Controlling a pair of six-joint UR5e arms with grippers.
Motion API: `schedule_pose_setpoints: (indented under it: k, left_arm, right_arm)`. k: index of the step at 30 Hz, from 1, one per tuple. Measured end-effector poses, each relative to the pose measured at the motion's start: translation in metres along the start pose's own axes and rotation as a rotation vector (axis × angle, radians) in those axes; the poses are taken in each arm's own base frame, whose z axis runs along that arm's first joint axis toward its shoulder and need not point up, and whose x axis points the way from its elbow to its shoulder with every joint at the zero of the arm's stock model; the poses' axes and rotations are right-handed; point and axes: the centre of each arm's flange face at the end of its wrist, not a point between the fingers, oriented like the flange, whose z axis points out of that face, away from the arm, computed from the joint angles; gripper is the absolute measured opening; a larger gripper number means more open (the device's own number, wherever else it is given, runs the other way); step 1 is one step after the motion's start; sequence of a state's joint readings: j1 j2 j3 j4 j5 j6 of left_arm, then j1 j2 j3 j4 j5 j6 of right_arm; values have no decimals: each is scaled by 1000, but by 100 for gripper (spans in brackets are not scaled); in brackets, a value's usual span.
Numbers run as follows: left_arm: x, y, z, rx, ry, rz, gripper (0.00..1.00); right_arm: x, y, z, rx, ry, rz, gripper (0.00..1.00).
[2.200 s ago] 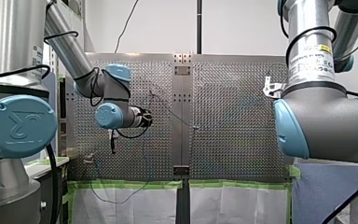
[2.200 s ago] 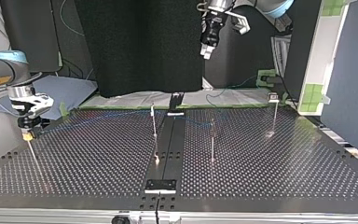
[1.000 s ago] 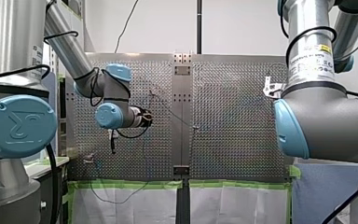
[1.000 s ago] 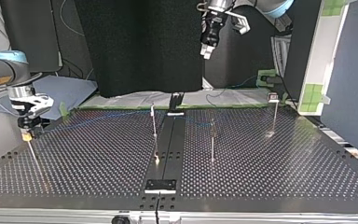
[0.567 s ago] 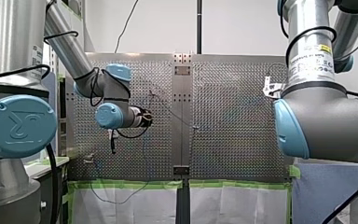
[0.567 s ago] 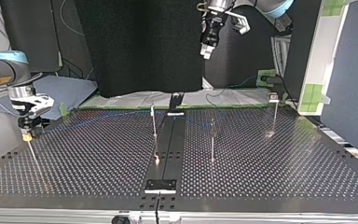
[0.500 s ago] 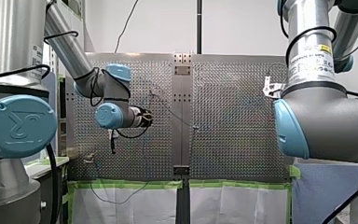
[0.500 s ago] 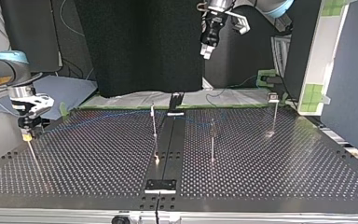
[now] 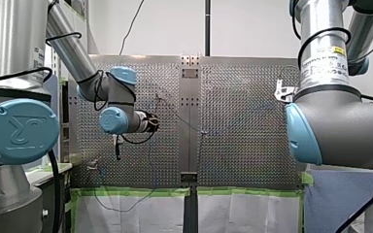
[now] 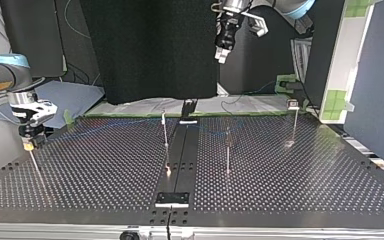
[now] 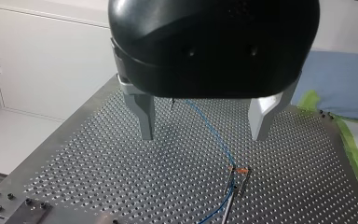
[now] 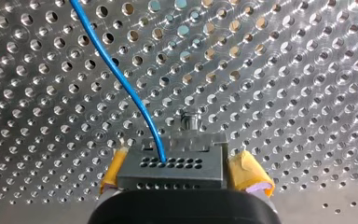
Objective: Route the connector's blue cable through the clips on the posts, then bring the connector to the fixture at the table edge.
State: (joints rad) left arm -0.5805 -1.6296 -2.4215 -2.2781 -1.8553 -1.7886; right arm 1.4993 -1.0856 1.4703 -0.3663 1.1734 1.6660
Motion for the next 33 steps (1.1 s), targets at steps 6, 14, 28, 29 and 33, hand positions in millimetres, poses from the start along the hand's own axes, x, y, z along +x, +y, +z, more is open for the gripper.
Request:
schedule_pose_setpoints:
  k: [6, 14, 28, 29, 33]
  left_arm:
    - [0, 0, 0, 0, 0, 0, 99]
    - [0, 0, 0, 1, 0, 0, 99]
    - [0, 0, 0, 0, 0, 0, 99]
    - [0, 0, 0, 0, 0, 0, 99]
    - [0, 0, 0, 0, 0, 0, 99]
  right_arm:
    - [2, 0, 1, 1, 1, -1, 94]
    - [3, -2, 1, 3, 1, -1, 94]
    - [6, 0, 2, 1, 6, -2, 94]
    - [6, 0, 2, 1, 6, -3, 94]
    - [7, -1, 2, 2, 7, -3, 94]
